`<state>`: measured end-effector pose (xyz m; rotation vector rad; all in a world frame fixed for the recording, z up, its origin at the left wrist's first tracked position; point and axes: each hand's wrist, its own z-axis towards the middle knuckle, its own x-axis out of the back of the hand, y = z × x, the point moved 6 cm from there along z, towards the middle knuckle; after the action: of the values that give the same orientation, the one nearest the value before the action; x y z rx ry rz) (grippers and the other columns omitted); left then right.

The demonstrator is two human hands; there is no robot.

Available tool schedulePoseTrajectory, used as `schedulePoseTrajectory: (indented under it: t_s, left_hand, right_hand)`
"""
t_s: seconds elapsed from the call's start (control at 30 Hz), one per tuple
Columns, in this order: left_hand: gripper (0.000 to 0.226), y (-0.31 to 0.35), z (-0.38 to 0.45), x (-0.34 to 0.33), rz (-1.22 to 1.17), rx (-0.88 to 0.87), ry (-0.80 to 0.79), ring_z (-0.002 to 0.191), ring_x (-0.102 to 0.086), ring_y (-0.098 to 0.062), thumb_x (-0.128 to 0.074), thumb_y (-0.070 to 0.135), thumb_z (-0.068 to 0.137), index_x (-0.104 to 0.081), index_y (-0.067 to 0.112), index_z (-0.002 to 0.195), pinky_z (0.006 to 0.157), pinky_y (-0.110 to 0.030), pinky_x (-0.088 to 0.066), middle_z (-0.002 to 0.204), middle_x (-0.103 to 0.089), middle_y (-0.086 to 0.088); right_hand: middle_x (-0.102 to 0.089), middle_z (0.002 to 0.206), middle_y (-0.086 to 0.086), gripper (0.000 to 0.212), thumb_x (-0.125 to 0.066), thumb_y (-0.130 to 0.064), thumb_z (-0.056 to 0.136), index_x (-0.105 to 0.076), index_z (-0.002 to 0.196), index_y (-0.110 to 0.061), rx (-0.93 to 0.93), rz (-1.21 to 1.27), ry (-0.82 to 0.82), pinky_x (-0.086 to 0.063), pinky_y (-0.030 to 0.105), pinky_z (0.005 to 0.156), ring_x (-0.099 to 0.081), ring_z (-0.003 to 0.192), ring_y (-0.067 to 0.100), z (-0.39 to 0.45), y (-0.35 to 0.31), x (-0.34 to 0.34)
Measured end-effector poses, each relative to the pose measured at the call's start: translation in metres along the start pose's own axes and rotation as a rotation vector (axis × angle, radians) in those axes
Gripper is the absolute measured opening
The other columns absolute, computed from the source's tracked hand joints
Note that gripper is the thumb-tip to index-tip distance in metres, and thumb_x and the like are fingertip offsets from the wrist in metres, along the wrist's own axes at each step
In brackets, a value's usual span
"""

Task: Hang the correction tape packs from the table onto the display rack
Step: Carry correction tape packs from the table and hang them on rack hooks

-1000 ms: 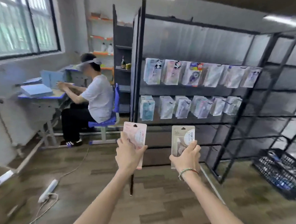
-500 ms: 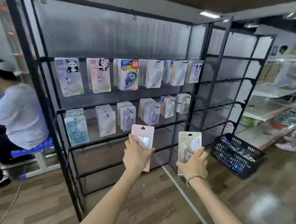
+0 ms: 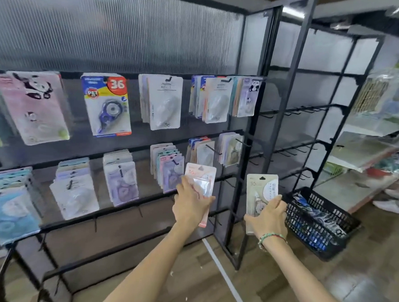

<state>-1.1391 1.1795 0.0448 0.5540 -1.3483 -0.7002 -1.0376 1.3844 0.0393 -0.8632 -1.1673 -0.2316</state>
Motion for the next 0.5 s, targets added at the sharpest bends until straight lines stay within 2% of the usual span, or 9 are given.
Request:
schedulePoseTrajectory:
  t_s: [0.13, 0.3, 0.5]
  left_hand:
    - [0.107, 0.021, 0.043, -0.051, -0.012, 0.051, 0.040, 0.119, -0.051, -0.034, -0.077, 0.053, 0.072, -0.015, 0.011, 0.148, 0.091, -0.048, -0.049, 0.136, -0.039, -0.011]
    - [0.107, 0.048, 0.089, -0.111, 0.000, 0.202, 0.095, 0.120, -0.048, -0.038, -0.078, 0.049, 0.072, -0.013, 0.011, 0.149, 0.090, -0.048, -0.046, 0.135, -0.040, -0.013]
    - [0.104, 0.071, 0.125, -0.157, 0.028, 0.346, 0.169, 0.117, -0.050, -0.036, -0.079, 0.049, 0.071, -0.017, 0.012, 0.146, 0.087, -0.048, -0.047, 0.133, -0.041, -0.011]
  right_hand:
    - [-0.018, 0.145, 0.015, 0.115, -0.074, -0.043, 0.076, 0.004, 0.148, 0.002, 0.059, 0.020, -0.034, -0.043, 0.040, 0.092, -0.031, 0.130, 0.033, 0.081, 0.007, -0.012]
    - [-0.021, 0.143, 0.014, 0.114, -0.075, -0.038, 0.076, 0.003, 0.149, 0.002, 0.187, 0.048, -0.123, -0.044, 0.038, 0.083, -0.033, 0.127, 0.033, 0.181, 0.011, -0.028]
    - [-0.020, 0.144, 0.013, 0.114, -0.074, -0.038, 0.076, 0.004, 0.149, 0.001, 0.307, 0.030, -0.218, -0.047, 0.041, 0.083, -0.033, 0.127, 0.033, 0.268, 0.009, -0.047]
